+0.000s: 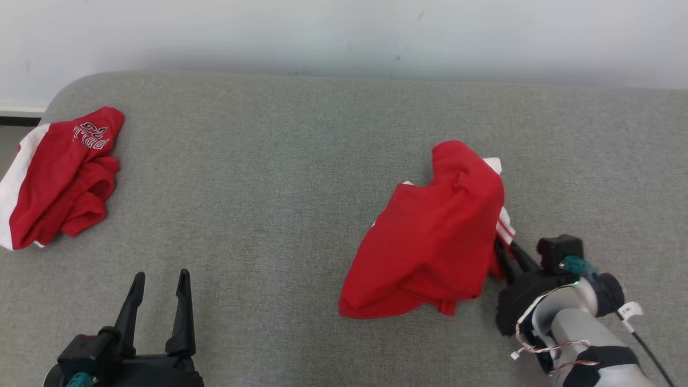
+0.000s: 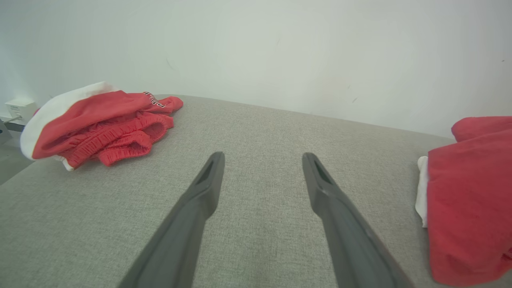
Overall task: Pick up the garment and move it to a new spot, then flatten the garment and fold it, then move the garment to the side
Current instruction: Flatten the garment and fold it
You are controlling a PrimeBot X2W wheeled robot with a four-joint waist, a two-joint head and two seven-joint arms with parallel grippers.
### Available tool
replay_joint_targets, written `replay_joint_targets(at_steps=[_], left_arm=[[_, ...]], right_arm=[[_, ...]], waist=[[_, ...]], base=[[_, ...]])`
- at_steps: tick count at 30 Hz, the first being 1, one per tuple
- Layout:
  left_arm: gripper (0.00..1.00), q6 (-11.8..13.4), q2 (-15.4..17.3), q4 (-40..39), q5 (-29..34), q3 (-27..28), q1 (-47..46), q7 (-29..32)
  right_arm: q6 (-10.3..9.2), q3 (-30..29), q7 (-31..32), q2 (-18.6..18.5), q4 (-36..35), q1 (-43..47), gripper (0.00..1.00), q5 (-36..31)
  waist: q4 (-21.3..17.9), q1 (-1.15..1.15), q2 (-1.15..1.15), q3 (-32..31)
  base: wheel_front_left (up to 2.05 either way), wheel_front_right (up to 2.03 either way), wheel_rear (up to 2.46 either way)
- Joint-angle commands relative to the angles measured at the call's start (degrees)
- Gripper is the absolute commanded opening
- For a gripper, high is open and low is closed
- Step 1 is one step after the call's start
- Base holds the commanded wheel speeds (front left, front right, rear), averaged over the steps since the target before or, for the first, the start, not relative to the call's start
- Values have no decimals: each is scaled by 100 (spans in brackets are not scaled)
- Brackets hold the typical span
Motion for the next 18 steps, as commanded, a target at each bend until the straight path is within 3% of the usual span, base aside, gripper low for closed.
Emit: replay_joint_targets(at_steps=[1,18], left_arm=[[100,8,2,15,-47,39,81,-5],[100,8,-15,-47,5,43,212,-5]], right_arm=[[-12,-69,-52,-176,-29,-80,0,80],[-12,-1486,-50,-1850,-1122,254,0,-136]], waist=[[-79,-1,-1,-89],[-348,-1,-1,-329]], base=[[0,0,0],[0,0,0]])
